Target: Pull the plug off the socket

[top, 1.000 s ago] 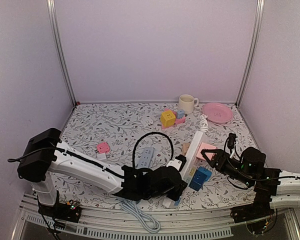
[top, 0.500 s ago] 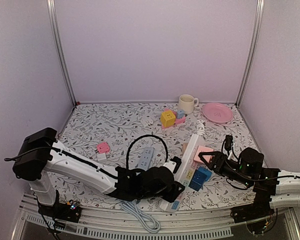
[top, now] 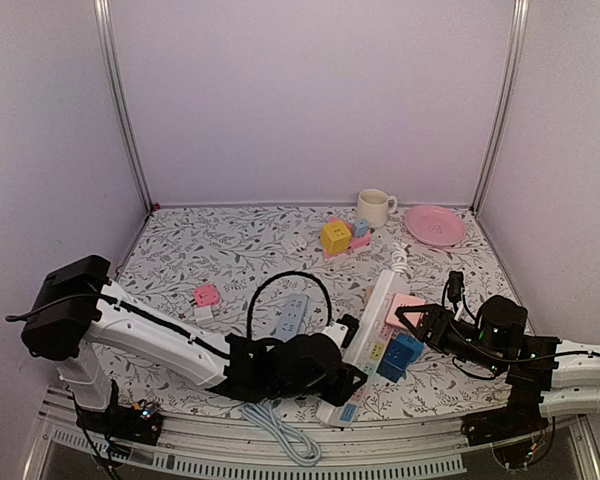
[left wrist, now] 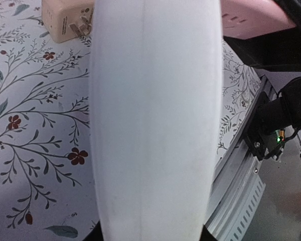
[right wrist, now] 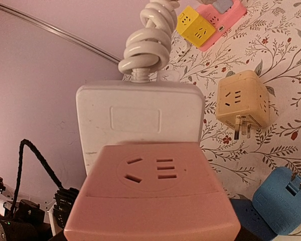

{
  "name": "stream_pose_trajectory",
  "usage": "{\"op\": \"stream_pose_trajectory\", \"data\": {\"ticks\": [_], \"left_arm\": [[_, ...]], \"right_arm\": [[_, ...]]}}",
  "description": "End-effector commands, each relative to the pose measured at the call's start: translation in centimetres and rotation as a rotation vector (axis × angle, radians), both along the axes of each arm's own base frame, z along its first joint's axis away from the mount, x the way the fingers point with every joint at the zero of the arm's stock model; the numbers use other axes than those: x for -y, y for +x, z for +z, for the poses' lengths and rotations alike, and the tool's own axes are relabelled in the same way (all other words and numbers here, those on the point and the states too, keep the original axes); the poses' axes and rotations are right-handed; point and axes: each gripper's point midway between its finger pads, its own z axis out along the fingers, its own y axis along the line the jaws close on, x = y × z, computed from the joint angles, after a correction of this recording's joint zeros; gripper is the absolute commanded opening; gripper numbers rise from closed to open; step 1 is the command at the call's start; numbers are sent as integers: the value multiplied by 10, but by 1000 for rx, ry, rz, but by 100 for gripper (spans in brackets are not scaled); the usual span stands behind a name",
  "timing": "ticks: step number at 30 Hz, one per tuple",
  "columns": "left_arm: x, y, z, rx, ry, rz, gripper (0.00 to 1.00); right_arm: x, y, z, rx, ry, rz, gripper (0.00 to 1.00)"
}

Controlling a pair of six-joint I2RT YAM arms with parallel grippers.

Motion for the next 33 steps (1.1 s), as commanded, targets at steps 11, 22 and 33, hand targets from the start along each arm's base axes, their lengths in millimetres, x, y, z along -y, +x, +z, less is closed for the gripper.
{"op": "stream_pose_trajectory", "data": {"ticks": [11, 22, 33], "left_arm": [[-79, 74, -25, -19, 107, 399, 0], [-79, 77, -20, -12, 96, 397, 0], [-91, 76, -9, 0, 60, 417, 0]], "right_arm": [[8, 9, 31, 90, 27, -52, 3], [2, 8, 41, 103, 26, -26, 3], [-6, 7, 35, 80, 7, 7, 3]]}}
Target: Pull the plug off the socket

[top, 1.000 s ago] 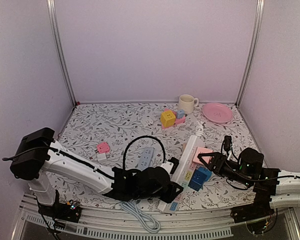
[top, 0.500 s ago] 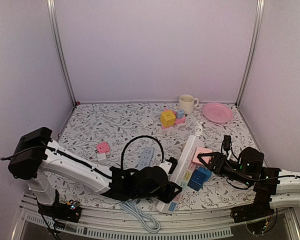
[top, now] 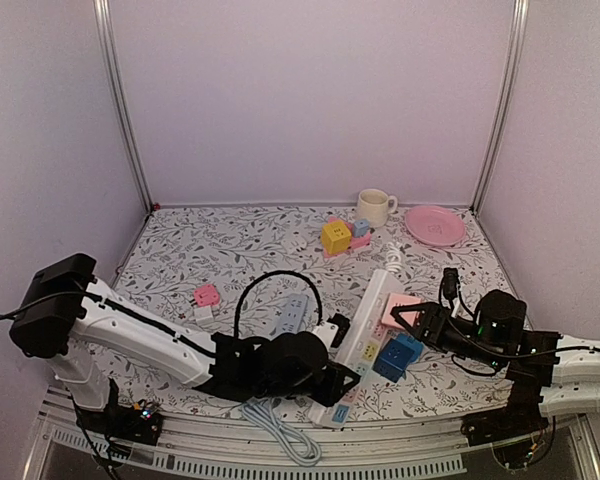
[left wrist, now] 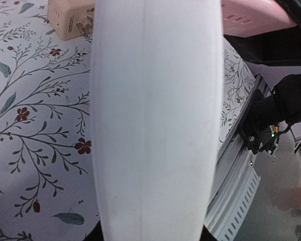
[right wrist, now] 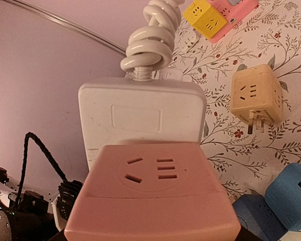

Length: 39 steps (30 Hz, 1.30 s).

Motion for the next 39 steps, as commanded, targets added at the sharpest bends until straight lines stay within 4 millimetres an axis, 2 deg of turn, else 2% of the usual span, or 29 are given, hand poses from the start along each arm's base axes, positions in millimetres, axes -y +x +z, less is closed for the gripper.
{"op": "stream_pose_trajectory", "data": {"ticks": [1, 8, 21, 39], "left_arm": [[-80, 80, -15, 12, 84, 434, 0], [-93, 83, -15, 19, 83, 473, 0], [-122, 88, -13, 20, 73, 542, 0], [-154, 93, -21, 1, 92, 632, 0]], "right_arm": [[3, 11, 27, 94, 14, -44, 3], [2, 11, 27, 93, 14, -37, 3], [0, 13, 14, 61, -24, -41, 3], [3, 14, 15, 67, -21, -54, 3]]}}
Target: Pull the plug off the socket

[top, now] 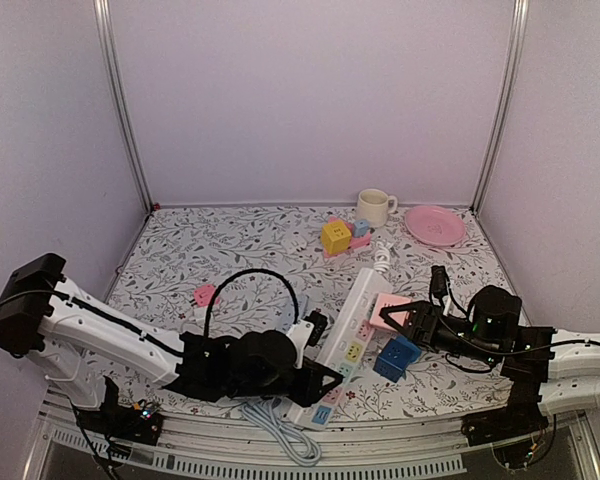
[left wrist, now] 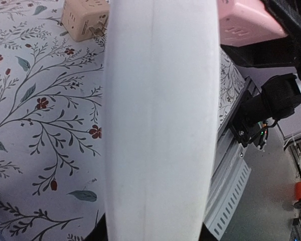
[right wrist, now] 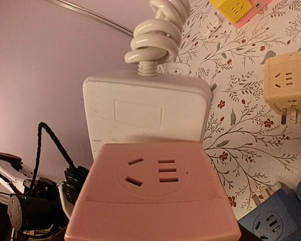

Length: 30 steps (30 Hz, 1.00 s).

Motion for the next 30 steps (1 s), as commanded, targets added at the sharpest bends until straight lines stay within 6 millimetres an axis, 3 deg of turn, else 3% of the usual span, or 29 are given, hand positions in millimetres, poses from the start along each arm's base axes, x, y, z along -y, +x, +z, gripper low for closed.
{"op": "stream_pose_trajectory", "data": {"ticks": [1, 23, 30], "left_arm": [[-120, 98, -33, -7, 128, 631, 0], [-140, 102, -32, -3, 132, 677, 0], [-138, 103, -28, 3, 119, 666, 0]], "right_arm": [[27, 21, 3, 88, -64, -140, 3], [28, 22, 5, 91, -68, -146, 3], [29, 24, 1, 87, -87, -154, 4]]}}
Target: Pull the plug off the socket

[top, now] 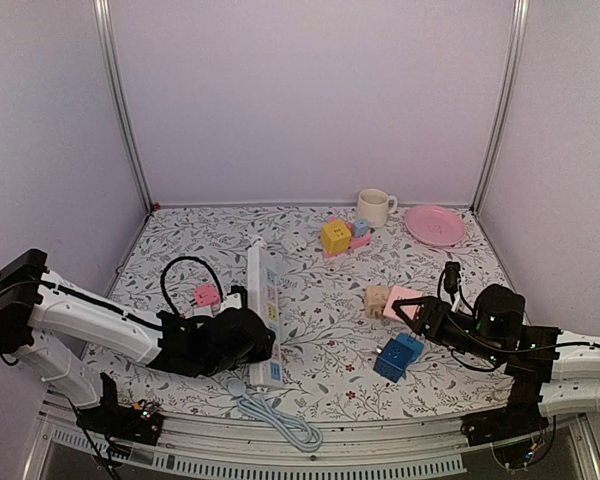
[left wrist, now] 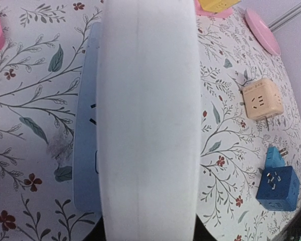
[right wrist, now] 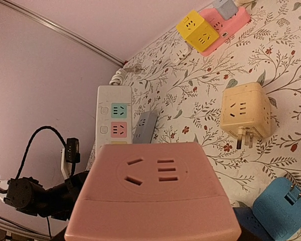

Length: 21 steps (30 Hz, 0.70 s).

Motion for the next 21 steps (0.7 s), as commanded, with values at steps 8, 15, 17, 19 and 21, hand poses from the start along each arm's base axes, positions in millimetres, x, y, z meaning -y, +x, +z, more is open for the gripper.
{"op": "stream_pose_trajectory", "data": {"ticks": [8, 15, 17, 19, 21], "left_arm": [[-4, 13, 16, 70, 33, -30, 0], [-25, 23, 35, 90, -17, -28, 0], [-32, 26, 41, 94, -43, -34, 0], [-44, 30, 48, 100, -66, -29, 0], [-55, 35, 52, 105, -77, -23, 1]], "right_arm": [[12, 21, -21, -29, -84, -50, 4], [50, 50, -47, -103, -130, -128, 4], [59, 57, -51, -108, -146, -146, 5], [66, 63, -54, -115, -158, -164, 7], [72, 68, -60, -132, -175, -172, 8]]}}
